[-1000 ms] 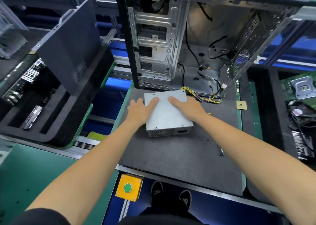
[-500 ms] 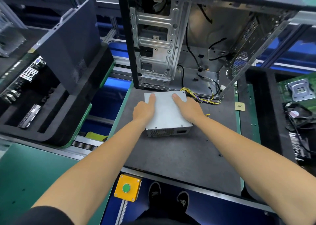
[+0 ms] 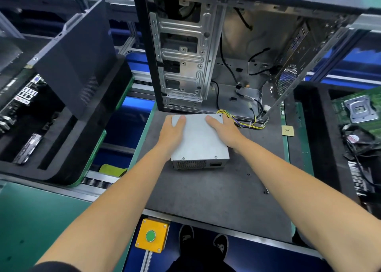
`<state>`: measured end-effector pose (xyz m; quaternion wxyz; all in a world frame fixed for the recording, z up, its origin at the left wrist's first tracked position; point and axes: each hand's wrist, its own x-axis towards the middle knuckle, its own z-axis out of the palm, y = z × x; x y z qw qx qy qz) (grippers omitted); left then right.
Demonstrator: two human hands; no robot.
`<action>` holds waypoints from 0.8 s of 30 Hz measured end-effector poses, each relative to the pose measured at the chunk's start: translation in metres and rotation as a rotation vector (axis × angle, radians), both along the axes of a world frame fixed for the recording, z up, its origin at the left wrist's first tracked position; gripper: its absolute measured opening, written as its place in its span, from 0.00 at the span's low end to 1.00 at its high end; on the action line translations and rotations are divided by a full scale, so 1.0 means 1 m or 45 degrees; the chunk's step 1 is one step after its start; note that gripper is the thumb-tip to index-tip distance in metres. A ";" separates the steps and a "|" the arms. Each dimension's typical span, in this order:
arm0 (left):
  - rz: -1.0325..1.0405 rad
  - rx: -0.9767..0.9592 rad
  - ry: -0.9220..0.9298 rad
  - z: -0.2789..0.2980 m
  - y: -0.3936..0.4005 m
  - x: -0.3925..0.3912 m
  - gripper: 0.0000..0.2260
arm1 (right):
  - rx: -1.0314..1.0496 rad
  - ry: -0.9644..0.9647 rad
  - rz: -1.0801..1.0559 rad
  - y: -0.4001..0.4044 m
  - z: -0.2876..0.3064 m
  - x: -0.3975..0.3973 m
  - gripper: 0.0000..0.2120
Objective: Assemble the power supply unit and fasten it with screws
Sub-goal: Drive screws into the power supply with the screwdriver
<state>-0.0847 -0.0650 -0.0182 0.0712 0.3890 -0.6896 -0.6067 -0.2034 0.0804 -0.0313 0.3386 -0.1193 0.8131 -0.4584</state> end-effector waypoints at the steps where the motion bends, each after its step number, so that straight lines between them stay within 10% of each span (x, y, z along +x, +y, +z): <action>1: 0.003 0.004 -0.002 0.000 0.000 0.000 0.11 | -0.001 -0.001 -0.001 -0.001 0.000 -0.001 0.39; 18: -0.301 -0.208 -0.038 0.002 -0.007 -0.011 0.14 | 0.010 0.161 0.014 0.027 0.007 0.008 0.22; 24: -0.384 -0.558 -0.112 0.009 -0.004 -0.019 0.16 | 0.484 0.778 0.115 0.067 0.025 -0.015 0.19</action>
